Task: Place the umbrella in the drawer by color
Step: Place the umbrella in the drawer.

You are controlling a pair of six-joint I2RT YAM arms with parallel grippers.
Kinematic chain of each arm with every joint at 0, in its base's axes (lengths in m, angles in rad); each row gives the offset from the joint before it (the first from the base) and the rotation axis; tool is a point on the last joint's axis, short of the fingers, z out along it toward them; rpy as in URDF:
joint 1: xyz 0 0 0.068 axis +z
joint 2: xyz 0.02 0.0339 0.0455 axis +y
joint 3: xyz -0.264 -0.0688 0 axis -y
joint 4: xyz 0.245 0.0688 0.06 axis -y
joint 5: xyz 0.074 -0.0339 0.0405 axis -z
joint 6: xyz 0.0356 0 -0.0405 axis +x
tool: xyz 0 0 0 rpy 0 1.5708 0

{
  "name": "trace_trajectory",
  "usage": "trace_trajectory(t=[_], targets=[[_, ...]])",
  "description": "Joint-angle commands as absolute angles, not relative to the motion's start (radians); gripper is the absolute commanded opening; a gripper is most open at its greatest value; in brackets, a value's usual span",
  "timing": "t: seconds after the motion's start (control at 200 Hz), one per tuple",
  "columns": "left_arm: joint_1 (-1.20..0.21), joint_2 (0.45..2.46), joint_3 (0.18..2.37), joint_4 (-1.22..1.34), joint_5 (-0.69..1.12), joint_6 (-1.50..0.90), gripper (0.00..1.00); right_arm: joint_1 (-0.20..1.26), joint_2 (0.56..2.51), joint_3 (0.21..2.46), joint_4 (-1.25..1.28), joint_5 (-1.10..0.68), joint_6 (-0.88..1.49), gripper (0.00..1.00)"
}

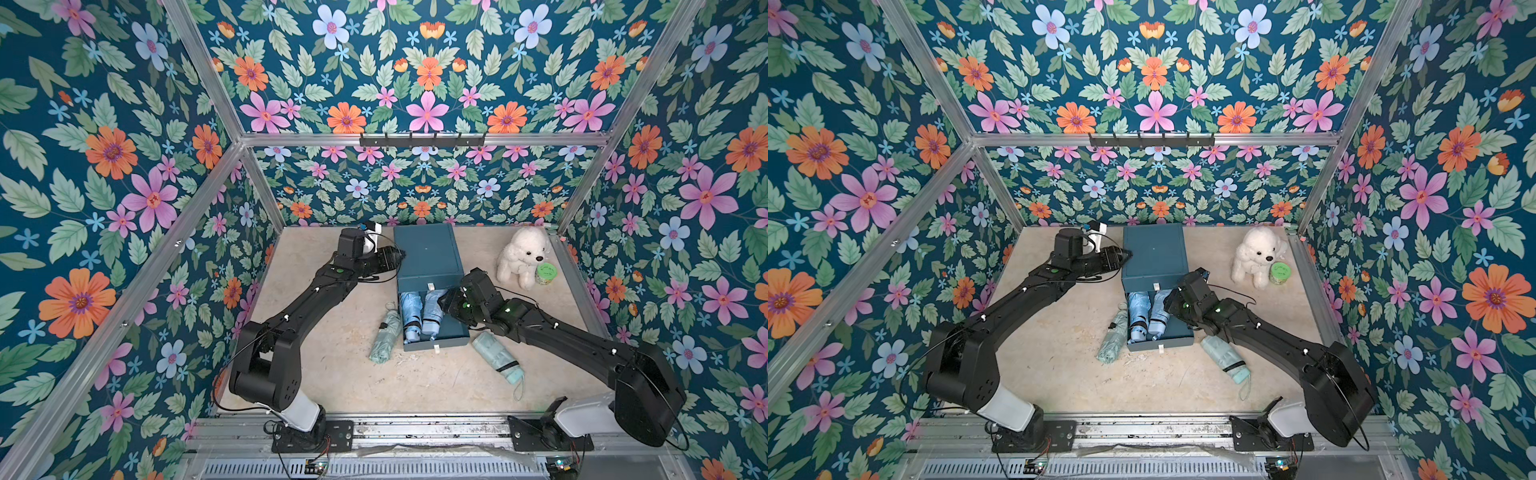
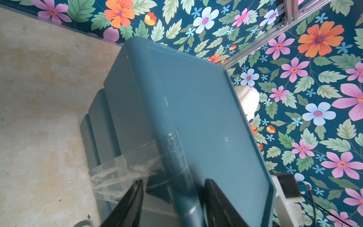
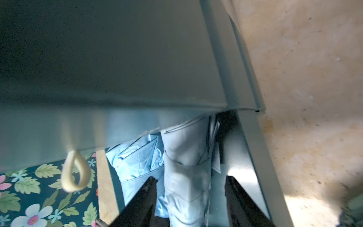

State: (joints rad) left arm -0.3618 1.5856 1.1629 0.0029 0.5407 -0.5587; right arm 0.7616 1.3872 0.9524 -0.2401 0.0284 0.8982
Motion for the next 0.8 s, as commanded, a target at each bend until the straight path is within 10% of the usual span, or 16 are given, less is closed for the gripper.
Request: trace_trajectory(t=[0.0, 0.38, 0.795], targets=[[-0.363, 1.602, 1.153, -0.175, 0.476, -0.516, 0.54, 0.810, 1.344, 0.986, -0.351, 0.161, 0.859, 0.63], [-0.362, 1.617, 1.157, -0.179, 0.470, -0.517, 0.54, 1.113, 1.205, 0.933, -0.223, 0.171, 0.845, 0.31], [-0.363, 1.633, 1.161, -0.212, 0.433, -0.505, 0.55, 1.112, 1.275, 0.902, -0.290, 0.204, 0.917, 0.08]])
